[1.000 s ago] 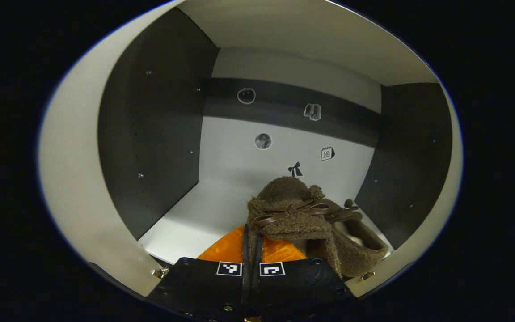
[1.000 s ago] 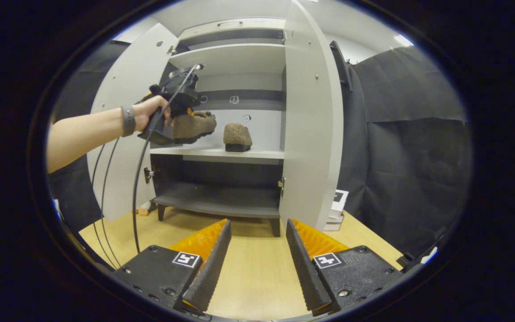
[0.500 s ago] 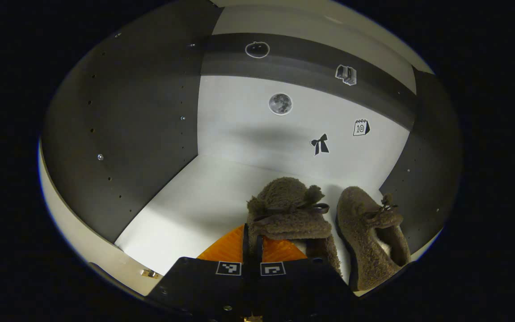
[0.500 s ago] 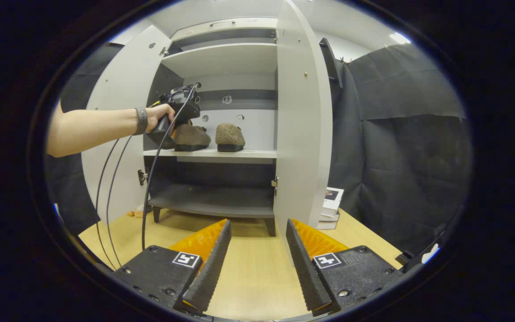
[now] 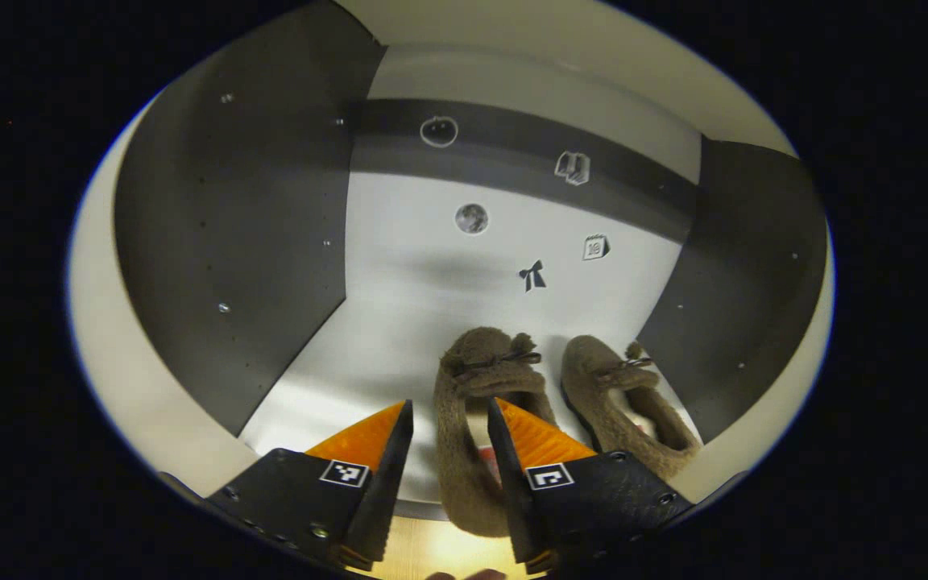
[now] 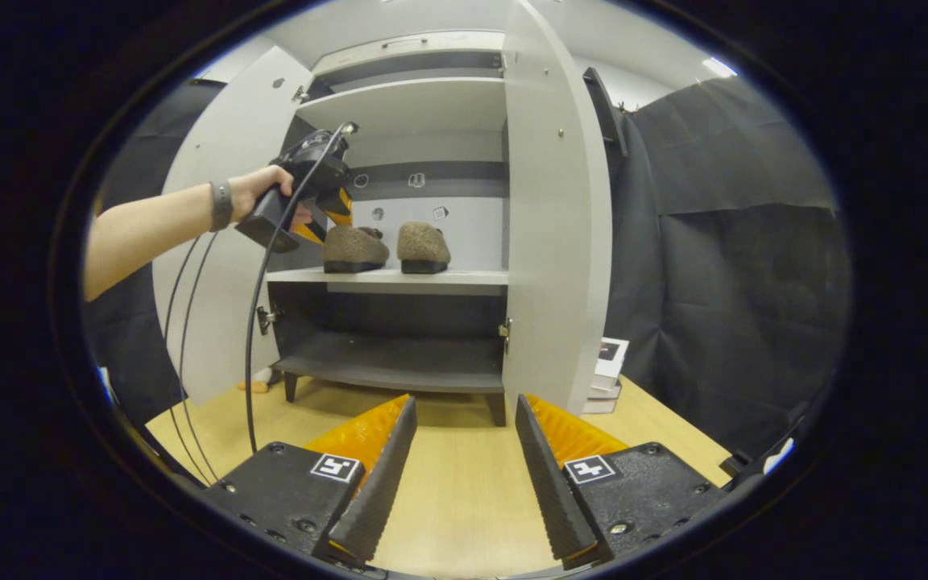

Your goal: Grab one shoe with the right hand and put it into the shoe cabinet, grab the other shoe with the left hand and put it into the shoe cabinet; then close the right door with the right hand and the left door with the left hand.

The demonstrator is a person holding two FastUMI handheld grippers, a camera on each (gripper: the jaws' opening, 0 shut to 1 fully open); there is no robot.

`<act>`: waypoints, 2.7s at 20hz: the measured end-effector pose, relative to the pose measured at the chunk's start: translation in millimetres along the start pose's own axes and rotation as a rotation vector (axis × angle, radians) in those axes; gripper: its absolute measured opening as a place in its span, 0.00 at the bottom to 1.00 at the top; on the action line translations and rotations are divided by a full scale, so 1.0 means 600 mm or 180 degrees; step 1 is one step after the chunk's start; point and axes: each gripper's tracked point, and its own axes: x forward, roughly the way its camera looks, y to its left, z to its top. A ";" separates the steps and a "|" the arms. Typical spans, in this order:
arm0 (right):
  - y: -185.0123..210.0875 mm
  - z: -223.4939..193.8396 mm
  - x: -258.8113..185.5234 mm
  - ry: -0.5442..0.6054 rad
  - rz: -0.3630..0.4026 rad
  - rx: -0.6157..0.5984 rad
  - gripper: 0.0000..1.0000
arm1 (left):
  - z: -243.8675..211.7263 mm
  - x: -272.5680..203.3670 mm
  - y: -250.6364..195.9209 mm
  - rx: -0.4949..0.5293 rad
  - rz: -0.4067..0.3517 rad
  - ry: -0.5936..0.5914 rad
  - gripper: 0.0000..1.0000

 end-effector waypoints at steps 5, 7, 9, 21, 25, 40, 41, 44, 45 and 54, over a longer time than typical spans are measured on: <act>0.016 0.021 -0.008 -0.0055 0.0109 0.0046 0.78 | -0.003 -0.153 -0.011 0.0030 -0.0197 -0.0699 0.77; 0.020 0.036 -0.011 -0.0106 0.0130 0.0052 0.78 | -0.020 -0.208 -0.002 0.0093 -0.0172 -0.0996 0.81; 0.026 0.047 -0.017 -0.0143 0.0163 0.0066 0.80 | -0.049 -0.256 0.007 0.0181 -0.0110 -0.1221 0.83; 0.064 0.046 -0.064 -0.0168 0.0258 0.0097 0.78 | -0.255 -0.449 -0.009 0.0360 -0.0124 -0.1546 0.93; 0.064 0.036 -0.079 -0.0149 0.0267 0.0110 0.80 | -0.307 -0.480 0.004 0.0290 -0.0010 -0.1602 0.92; -0.245 0.309 -0.116 -0.0913 -0.0583 0.0478 0.82 | -0.332 -0.497 0.014 0.0299 0.0026 -0.1497 0.93; -0.259 0.328 -0.111 -0.0939 -0.0620 0.0415 0.82 | -0.333 -0.497 0.013 0.0311 0.0016 -0.1481 0.93; -0.278 0.389 -0.082 -0.0976 -0.0583 0.0258 0.87 | -0.332 -0.495 0.013 0.0348 -0.0003 -0.1472 0.93; -0.284 0.408 -0.066 -0.0974 -0.0568 0.0174 0.87 | -0.332 -0.495 0.011 0.0351 -0.0015 -0.1471 0.93; -0.296 0.475 0.024 -0.0903 -0.0514 -0.0052 0.90 | -0.341 -0.489 -0.005 0.0404 -0.0065 -0.1412 0.93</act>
